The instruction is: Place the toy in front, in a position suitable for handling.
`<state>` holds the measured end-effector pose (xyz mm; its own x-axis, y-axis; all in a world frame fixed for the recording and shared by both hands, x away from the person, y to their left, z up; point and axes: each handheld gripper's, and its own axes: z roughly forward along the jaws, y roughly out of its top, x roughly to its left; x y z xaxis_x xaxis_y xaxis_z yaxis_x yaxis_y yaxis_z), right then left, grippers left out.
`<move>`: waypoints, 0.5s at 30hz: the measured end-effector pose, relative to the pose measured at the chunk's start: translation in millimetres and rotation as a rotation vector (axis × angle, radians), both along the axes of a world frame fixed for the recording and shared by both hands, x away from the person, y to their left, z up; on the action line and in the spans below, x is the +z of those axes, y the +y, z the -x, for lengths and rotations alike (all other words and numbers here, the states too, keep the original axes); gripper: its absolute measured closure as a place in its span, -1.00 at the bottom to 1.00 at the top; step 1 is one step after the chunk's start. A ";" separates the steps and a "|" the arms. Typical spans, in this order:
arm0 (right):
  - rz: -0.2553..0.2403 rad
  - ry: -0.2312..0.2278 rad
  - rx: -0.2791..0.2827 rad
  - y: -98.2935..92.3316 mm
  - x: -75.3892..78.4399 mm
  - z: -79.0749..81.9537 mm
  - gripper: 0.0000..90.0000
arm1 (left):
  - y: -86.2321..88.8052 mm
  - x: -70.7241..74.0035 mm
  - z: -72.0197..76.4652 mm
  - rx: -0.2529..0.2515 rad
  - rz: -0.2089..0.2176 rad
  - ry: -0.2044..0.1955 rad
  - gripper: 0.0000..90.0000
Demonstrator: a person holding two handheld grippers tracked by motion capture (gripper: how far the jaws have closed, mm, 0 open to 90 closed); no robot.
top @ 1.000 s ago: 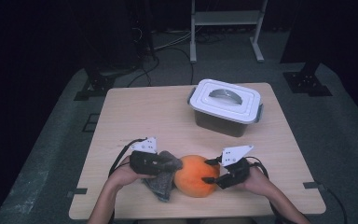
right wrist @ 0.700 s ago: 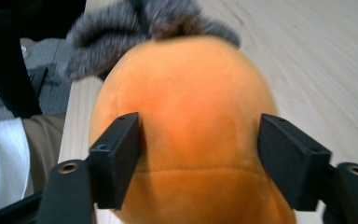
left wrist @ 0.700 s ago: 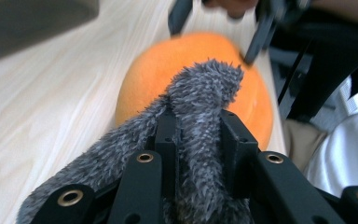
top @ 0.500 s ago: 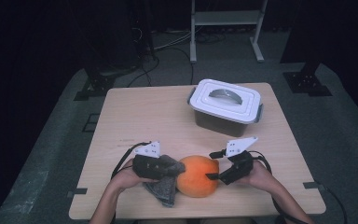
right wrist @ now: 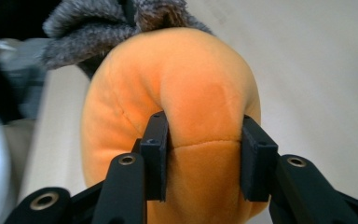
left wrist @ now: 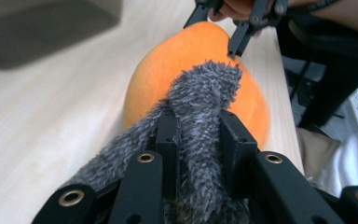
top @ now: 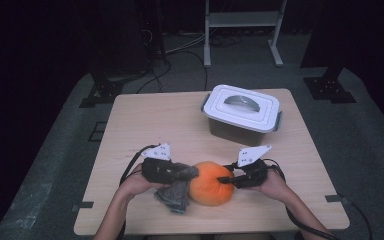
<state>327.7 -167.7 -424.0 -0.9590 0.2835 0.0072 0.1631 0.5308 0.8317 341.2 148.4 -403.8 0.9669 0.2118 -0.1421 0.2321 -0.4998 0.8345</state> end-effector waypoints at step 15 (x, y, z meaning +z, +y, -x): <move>0.012 -0.076 0.049 3.3 9.9 12.3 -0.29 | -30.8 0.4 0.6 -0.047 -0.014 -0.004 0.67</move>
<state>315.4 -164.4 -414.1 -0.9692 0.2362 -0.0697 0.0732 0.5465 0.8343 340.6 117.7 -403.4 0.9765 0.1675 -0.1355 0.2044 -0.5216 0.8283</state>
